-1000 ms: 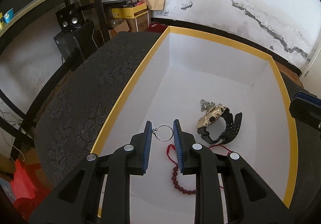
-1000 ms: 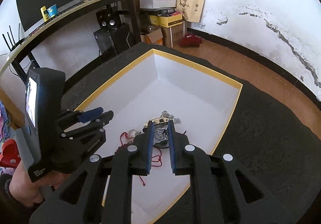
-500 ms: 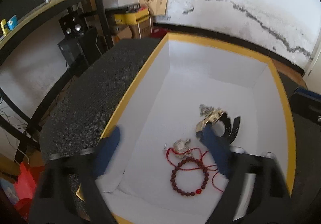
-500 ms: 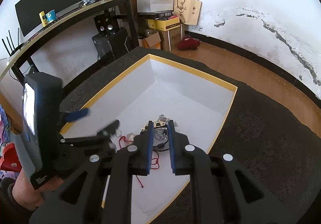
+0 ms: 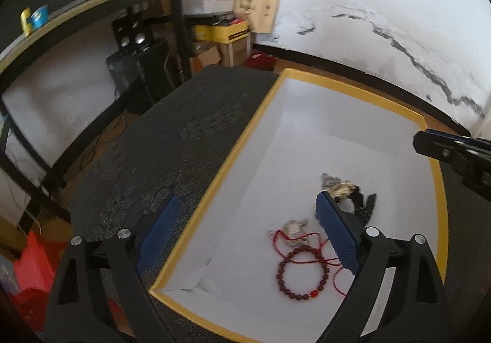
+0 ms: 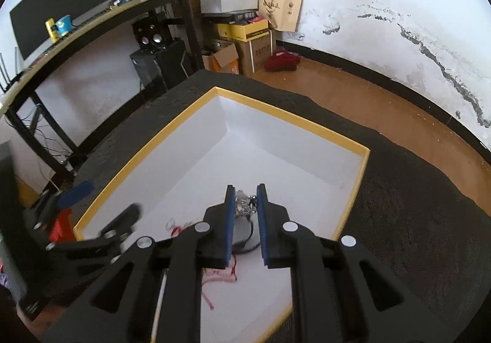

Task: Organize jewelry

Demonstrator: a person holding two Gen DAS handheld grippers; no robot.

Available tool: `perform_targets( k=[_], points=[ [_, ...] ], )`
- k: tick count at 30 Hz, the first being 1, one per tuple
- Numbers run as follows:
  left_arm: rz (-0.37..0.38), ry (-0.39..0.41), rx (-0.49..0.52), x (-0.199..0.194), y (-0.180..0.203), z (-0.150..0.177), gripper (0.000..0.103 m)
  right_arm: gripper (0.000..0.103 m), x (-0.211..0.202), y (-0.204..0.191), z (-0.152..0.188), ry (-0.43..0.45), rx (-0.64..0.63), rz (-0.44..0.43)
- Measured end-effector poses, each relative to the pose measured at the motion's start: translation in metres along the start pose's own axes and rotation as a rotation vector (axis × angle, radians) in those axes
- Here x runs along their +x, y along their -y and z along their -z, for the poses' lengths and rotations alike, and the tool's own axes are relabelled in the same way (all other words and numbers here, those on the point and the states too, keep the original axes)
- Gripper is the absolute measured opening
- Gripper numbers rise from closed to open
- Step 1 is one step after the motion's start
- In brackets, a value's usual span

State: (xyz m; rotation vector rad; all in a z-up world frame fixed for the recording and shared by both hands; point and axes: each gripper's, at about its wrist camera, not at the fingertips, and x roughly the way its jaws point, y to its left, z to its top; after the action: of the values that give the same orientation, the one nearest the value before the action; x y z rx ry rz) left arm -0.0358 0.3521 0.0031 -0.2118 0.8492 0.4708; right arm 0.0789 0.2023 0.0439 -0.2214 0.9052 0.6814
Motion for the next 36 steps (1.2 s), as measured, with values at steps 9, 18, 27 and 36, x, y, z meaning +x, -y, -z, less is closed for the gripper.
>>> perform_targets(
  k=[9, 18, 27, 36],
  points=[
    [-0.012, -0.002, -0.069, 0.002, -0.02, -0.003, 0.088, 0.014, 0.084, 0.001, -0.014, -0.171, 0.027, 0.071],
    [0.009, 0.0, -0.068, -0.001, -0.019, -0.001, 0.088, 0.014, 0.098, 0.006, -0.017, -0.197, 0.038, 0.109],
    [0.018, 0.008, -0.085, -0.004, -0.021, -0.002, 0.088, 0.036, 0.093, 0.008, -0.018, -0.214, 0.053, 0.083],
    [0.036, 0.025, -0.078, -0.009, -0.011, -0.004, 0.088, 0.096, 0.061, 0.002, -0.023, -0.108, 0.026, 0.09]
  ],
)
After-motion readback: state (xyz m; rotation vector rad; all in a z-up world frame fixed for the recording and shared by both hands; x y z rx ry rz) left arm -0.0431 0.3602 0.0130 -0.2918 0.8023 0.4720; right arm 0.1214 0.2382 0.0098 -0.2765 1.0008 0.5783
